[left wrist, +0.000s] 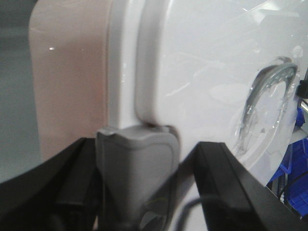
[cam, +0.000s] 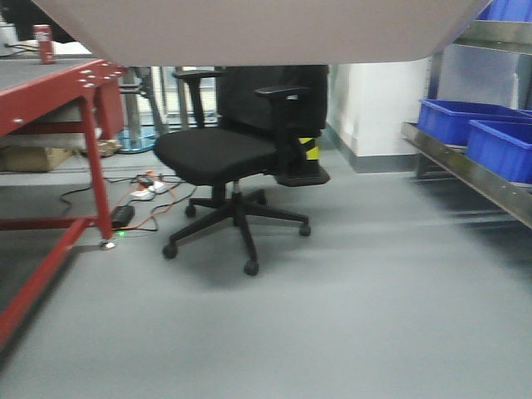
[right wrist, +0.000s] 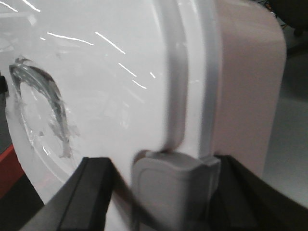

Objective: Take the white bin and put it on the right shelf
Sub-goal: 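Turn toward the shelf rack of blue bins holding the bin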

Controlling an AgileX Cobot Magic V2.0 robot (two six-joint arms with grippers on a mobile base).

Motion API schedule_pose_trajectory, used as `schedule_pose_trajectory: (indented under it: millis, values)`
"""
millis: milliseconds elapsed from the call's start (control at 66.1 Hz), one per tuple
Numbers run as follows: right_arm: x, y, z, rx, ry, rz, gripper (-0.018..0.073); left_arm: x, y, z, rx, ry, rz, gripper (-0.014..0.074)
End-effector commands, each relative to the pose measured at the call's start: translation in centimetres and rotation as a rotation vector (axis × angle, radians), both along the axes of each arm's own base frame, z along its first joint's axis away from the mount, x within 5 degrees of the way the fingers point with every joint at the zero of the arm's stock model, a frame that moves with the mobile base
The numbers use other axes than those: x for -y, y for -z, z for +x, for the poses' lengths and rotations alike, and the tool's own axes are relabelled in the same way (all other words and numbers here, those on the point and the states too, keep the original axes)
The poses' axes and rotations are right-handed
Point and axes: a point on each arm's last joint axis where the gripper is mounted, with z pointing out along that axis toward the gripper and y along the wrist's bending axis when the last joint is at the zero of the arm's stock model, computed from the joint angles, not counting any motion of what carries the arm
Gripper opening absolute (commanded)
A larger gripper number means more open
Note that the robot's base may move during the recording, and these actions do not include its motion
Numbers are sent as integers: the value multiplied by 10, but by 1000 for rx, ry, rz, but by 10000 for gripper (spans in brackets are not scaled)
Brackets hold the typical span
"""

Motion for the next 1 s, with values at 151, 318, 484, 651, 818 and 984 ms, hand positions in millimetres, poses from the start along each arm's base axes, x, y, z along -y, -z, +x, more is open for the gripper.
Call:
schedule_pose_trajectory:
  millis: [151,318,484,651,818,984]
  values:
    - [-18,-26,-25,32,-221,169,449,14,-29,-20,32,153,-209,262]
    - [-18,-26,-25,32,-221,169,449,14,-29,-20,32,153,-209,262]
    - [-18,-26,-25,32,-221,169,449,14,-29,-20,32,153,-209,262]
    - [-18,-26,-25,32,-221,169,449,14,-29,-20,32,153,-209,262]
    - [-18,-26,-25,32,-221,169,449,14,-29,-20,32,153,-209,262]
    - [-18,-26,-25,32,-221,169,449,14,-29,-20,32,153,-209,262]
